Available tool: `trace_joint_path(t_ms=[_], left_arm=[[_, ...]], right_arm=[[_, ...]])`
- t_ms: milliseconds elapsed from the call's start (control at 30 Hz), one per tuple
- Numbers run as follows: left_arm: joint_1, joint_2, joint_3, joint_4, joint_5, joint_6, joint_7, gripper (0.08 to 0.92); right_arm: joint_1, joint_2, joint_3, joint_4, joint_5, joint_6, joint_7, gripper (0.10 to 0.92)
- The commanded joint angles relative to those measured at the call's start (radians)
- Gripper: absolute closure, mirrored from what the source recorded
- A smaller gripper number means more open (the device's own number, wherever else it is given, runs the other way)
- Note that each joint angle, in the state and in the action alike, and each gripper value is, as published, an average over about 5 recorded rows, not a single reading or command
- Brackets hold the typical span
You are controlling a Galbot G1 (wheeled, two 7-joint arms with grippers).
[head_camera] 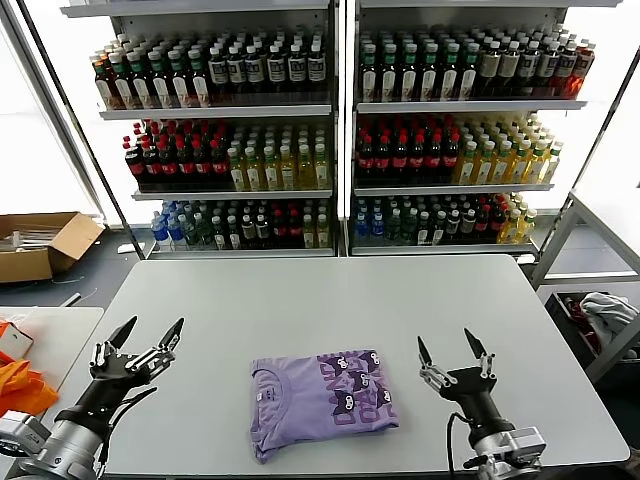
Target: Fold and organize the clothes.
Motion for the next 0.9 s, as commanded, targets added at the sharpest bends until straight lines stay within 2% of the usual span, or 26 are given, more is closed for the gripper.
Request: trace_joint_path(t_ms=[33, 900], left_arm=[[0.003, -0.013, -0.024, -0.033, 0.017, 0.002, 0.008, 0.177], [0.009, -0.026, -0.036, -0.035, -0.011, 0.021, 0.031, 0.177]], right_arm=[[-0.047, 0.003, 0.091, 0.003, 0.016, 0.02, -0.03, 0.203], [-0.061, -0.006, 0.133, -0.003, 0.055, 0.029, -0.044, 0.203]])
